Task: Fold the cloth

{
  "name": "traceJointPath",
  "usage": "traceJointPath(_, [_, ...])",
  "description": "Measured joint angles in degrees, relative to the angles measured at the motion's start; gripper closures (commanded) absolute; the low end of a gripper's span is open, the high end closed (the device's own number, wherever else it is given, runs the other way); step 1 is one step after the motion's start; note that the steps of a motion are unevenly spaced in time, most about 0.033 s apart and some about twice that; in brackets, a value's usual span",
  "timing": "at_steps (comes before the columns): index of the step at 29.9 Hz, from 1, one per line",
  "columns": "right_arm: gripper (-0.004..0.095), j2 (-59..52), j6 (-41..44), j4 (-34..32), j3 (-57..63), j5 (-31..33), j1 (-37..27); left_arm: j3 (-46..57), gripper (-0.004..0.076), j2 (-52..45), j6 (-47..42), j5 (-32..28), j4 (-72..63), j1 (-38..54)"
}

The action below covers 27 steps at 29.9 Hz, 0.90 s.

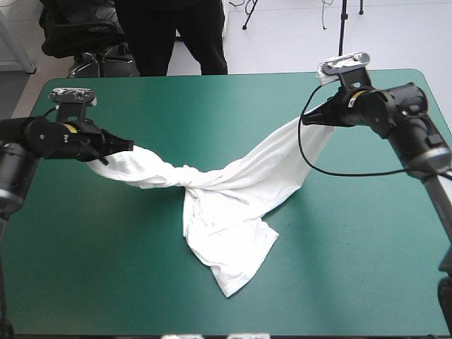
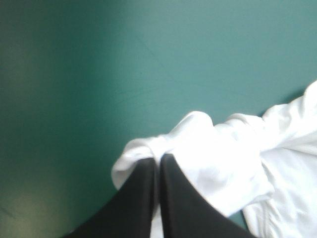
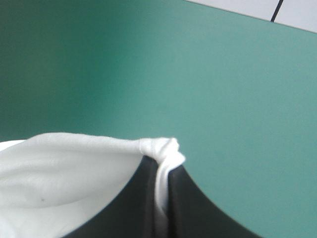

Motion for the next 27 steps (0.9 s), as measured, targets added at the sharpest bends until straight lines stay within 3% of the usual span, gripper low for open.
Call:
traceJointPath(6, [0.0896, 12.7, 3.1, -2.5, -2.0, -1.2, -0.3, 0.1, 0.0732, 11.7, -0.1, -5.4, 0.1, 0.0])
traceJointPath(9, [0.0732, 16.5, 3.5, -2.5, -3.2, -0.2, -1.4, 0.1, 0.0729, 15.4, -0.2, -6.0, -0.1, 0.0])
traceJointPath(11, [0.0544, 17.9, 3.3, -2.5, -3.6, 0.4, -2.3, 0.1, 0.0698, 16.8, -0.2, -6.2, -0.1, 0.0])
traceJointPath(13, [0.0345, 18.2, 2.9, -2.3, -3.9, 0.5, -3.1, 0.1, 0.0612, 17.3, -0.2, -7.0, -0.1, 0.0])
traceJointPath(16, [0.0175, 18.2, 2.7, -2.1, -5.8, 0.6, -4.8, 0.0, 0.0409, 17.3, 0.5, -7.8, -0.1, 0.0])
traceJointPath(18, [0.0159, 18.2, 2.7, -1.9, -7.7, 1.1, -6.1, -0.5, 0.0264, 17.3, 0.8, -7.5, -0.1, 0.0])
traceJointPath(21, [0.0165, 17.4, 2.7, -1.1, -10.5, 2.9, -8.0, -2.5, 0.0134, 17.2, 0.5, -5.3, 0.8, 0.0])
traceJointPath(27, [0.0166, 9.6, 2.0, 0.7, -13.3, 8.1, -10.8, -11.9, 0.0122, 15.1, -0.4, 4.7, 4.1, 0.0])
